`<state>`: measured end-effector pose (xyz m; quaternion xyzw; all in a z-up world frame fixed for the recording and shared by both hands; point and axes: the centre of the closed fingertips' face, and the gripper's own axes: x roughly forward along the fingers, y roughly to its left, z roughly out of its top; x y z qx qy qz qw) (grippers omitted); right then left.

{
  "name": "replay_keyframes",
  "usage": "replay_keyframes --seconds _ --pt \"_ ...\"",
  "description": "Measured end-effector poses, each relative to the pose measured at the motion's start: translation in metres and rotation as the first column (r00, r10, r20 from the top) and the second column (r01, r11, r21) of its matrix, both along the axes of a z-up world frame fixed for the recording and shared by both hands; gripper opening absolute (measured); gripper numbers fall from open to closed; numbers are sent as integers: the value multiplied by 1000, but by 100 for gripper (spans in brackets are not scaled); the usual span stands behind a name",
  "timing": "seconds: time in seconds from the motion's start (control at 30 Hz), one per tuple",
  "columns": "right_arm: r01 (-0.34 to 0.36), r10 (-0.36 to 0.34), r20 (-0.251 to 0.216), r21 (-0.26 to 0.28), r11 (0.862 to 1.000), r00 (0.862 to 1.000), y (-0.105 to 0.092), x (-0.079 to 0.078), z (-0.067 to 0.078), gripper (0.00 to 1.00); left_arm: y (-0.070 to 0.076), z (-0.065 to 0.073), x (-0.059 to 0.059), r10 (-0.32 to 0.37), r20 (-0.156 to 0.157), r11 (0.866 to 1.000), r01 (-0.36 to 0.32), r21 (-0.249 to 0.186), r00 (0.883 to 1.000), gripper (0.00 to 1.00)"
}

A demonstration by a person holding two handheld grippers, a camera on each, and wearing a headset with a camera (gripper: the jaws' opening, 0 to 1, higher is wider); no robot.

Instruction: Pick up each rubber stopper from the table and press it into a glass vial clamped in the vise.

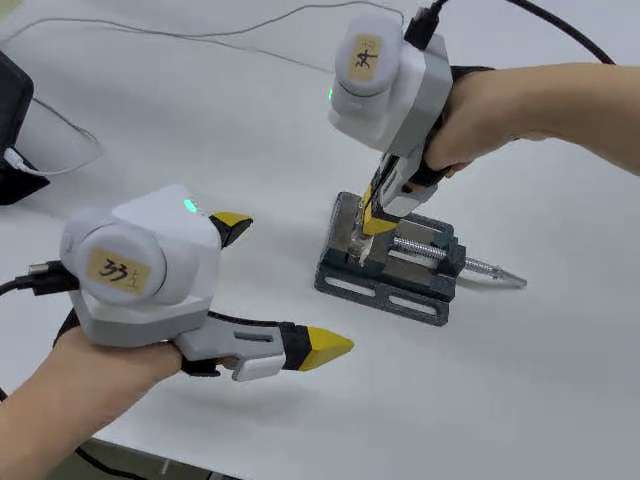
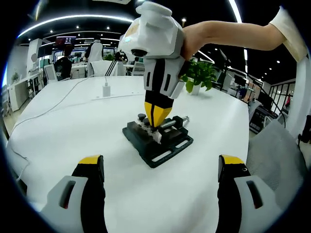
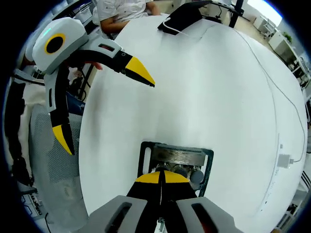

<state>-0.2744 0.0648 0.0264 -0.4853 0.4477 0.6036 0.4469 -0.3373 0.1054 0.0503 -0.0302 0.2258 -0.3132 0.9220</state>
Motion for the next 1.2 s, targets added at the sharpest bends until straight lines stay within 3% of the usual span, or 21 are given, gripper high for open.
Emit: replay_keyframes --seconds 0.07,0.13,0.2,0.37,0.63,0.77,0.87,0.93,1.03,1.07,1.2 --pt "50 -50 -10 35 998 999 5 2 0 0 1 2 0 3 3 1000 -3 2 1000 97" --pt "1 -1 11 55 998 1000 3 1 1 0 0 5 0 3 4 1000 -3 -1 1000 97" --pt "32 -33 12 58 998 999 2 -2 2 0 -2 6 0 -4 6 1000 4 5 1000 97" --pt "35 -38 22 104 994 999 3 -3 4 0 -4 9 0 -19 6 1000 19 12 1000 97" --pt "92 -98 14 231 969 995 -1 -2 5 0 -3 14 -2 -29 10 999 28 29 1000 98" --pt "121 -128 12 262 957 992 -1 2 5 0 -2 16 -3 -28 10 999 27 34 1000 98" --pt "131 -145 30 286 949 989 -1 5 5 1 -1 16 -4 -27 10 999 26 39 1000 98" --pt "138 -161 49 307 942 986 -3 8 7 7 0 16 -4 -24 8 999 24 41 1000 98" --pt "211 -213 -33 347 914 976 -4 -2 7 24 2 15 -5 -23 4 999 23 48 1000 98" --pt "234 -238 -37 375 897 971 -5 -3 9 26 2 15 -6 -21 3 999 21 48 1000 98" --pt "281 -291 -44 439 854 956 -13 -6 11 38 4 14 -7 -10 -4 999 11 43 1000 98"
